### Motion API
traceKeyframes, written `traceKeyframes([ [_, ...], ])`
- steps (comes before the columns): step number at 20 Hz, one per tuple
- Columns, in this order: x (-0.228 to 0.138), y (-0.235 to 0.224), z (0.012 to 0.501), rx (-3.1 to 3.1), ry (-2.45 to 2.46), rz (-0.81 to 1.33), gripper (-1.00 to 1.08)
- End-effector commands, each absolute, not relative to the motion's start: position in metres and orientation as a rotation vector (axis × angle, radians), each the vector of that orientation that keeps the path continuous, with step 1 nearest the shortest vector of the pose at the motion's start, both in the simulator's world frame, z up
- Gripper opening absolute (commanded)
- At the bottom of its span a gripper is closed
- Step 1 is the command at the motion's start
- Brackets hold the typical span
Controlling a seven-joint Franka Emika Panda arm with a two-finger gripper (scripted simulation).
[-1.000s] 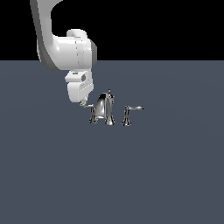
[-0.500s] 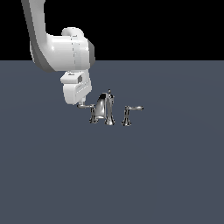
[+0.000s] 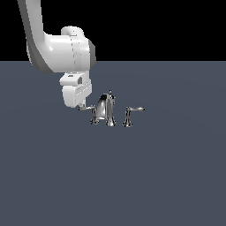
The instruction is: Turn on the faucet by rotating a designated handle.
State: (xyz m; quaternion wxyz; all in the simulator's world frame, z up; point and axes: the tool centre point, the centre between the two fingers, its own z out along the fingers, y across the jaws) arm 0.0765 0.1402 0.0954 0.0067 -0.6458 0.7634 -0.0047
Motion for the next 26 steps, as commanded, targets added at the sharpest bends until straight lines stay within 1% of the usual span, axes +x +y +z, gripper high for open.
traceKeyframes([
  [1,0.065,0.14,0.095,-2.03,2.394,-0.006,-1.0],
  [10,0.037,0.14,0.095,-2.033,2.394,-0.001,-1.0],
  [12,0.041,0.142,0.095,-2.056,2.371,-0.001,-1.0],
  [26,0.013,0.1,0.095,-2.036,2.392,0.0,-1.0],
])
